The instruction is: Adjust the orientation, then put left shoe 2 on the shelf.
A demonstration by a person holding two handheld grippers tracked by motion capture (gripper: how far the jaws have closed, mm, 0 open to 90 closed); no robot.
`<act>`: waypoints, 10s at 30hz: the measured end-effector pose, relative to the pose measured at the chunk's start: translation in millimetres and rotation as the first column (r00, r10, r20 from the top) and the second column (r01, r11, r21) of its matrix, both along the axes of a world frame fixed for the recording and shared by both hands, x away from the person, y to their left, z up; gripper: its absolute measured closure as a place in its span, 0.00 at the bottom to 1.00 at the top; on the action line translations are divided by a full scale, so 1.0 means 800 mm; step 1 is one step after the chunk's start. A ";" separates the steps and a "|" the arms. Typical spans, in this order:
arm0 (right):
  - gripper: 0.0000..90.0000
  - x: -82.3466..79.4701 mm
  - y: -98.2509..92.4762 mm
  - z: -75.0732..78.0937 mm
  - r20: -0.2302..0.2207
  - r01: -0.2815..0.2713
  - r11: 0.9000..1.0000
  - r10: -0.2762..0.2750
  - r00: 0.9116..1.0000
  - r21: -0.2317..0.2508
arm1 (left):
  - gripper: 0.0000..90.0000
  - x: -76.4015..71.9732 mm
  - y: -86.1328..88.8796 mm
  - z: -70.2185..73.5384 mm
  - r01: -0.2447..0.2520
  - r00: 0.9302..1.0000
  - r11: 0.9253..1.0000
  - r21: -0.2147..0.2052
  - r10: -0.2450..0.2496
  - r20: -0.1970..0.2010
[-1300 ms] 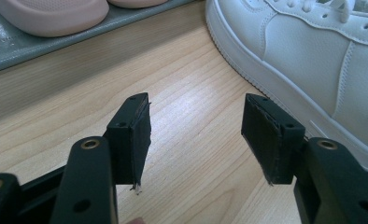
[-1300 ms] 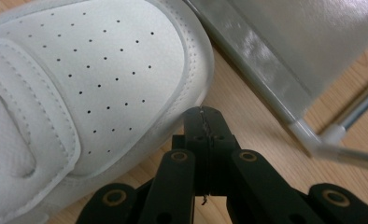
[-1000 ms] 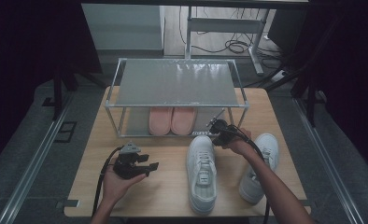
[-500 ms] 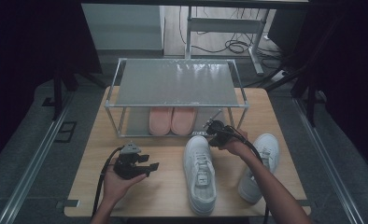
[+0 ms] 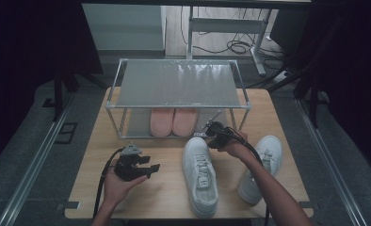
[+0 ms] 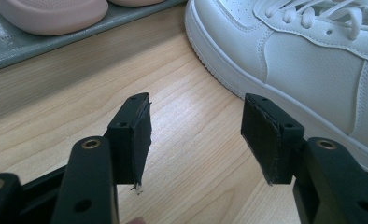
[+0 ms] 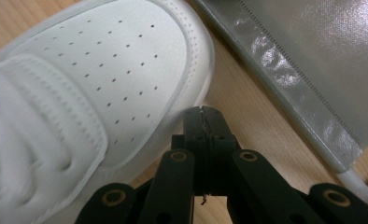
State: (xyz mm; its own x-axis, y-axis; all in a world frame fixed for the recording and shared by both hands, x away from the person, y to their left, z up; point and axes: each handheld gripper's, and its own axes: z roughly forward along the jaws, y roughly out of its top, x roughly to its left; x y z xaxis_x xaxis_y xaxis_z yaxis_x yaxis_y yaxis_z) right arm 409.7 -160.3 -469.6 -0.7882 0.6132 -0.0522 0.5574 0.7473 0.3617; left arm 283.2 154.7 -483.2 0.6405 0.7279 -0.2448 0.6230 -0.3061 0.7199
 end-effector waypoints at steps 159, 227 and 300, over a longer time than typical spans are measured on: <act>0.62 -0.154 -0.080 0.042 0.131 -0.014 0.962 -0.023 0.991 0.273 | 0.47 0.002 0.001 -0.005 -0.016 1.000 1.000 -0.003 0.016 -0.002; 0.88 -0.165 -0.028 0.047 0.203 0.035 0.932 -0.115 0.972 0.361 | 0.46 0.003 0.005 -0.003 -0.020 1.000 1.000 -0.004 0.020 -0.004; 0.88 -0.144 -0.024 0.178 0.331 -0.111 0.791 -0.121 0.936 0.601 | 0.46 0.004 0.010 -0.005 -0.036 0.999 0.999 0.001 0.036 -0.012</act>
State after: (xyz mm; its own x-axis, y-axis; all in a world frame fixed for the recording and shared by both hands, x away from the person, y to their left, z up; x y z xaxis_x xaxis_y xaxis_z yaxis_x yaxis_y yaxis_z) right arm 294.6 -179.3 -327.3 -0.7878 0.6119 0.0696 0.3177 0.3070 0.8971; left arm 286.5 162.7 -487.0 0.6107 0.7506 -0.2523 0.6425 -0.2835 0.7119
